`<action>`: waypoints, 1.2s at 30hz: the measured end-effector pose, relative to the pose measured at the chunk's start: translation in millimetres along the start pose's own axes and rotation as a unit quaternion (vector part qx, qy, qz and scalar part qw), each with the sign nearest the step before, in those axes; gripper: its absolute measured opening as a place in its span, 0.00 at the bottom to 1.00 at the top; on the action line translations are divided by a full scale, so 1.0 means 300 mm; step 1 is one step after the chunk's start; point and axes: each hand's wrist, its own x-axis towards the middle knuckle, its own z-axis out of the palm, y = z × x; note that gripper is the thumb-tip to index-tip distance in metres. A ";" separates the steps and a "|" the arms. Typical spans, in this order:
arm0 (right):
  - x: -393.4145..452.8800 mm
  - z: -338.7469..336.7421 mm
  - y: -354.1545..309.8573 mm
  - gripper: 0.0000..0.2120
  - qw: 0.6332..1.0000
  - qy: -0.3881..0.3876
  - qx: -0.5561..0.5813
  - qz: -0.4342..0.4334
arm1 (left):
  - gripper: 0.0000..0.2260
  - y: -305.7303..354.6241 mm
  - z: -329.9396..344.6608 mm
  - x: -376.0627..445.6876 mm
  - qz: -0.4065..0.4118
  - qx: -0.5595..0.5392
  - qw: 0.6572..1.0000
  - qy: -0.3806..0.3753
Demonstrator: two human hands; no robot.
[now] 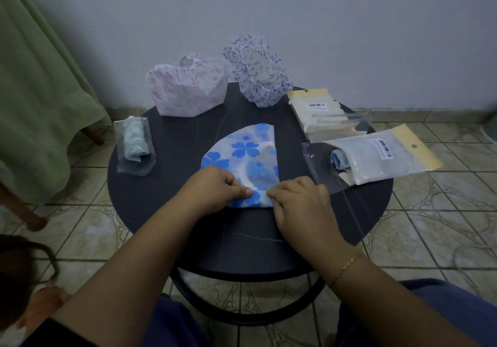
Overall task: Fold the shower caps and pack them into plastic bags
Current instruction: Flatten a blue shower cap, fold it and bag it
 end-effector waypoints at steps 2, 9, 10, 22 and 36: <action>0.001 -0.003 0.004 0.08 1.000 -0.023 -0.001 0.012 | 0.12 -0.001 0.000 -0.002 -0.003 -0.004 1.000 0.011; 0.006 -0.017 0.014 0.12 0.995 -0.091 0.024 0.019 | 0.09 -0.036 -0.025 -0.016 -0.011 0.032 0.998 0.050; 0.007 -0.018 0.016 0.12 0.995 -0.092 0.031 0.019 | 0.09 -0.042 -0.032 -0.018 -0.015 0.036 0.998 0.052; 0.028 -0.034 0.016 0.15 0.986 -0.151 0.059 0.048 | 0.17 -0.029 0.018 -0.072 0.376 0.221 0.893 0.112; 0.043 -0.079 0.062 0.16 0.979 -0.194 0.068 -0.001 | 0.13 -0.012 0.044 -0.042 0.274 0.186 0.942 0.052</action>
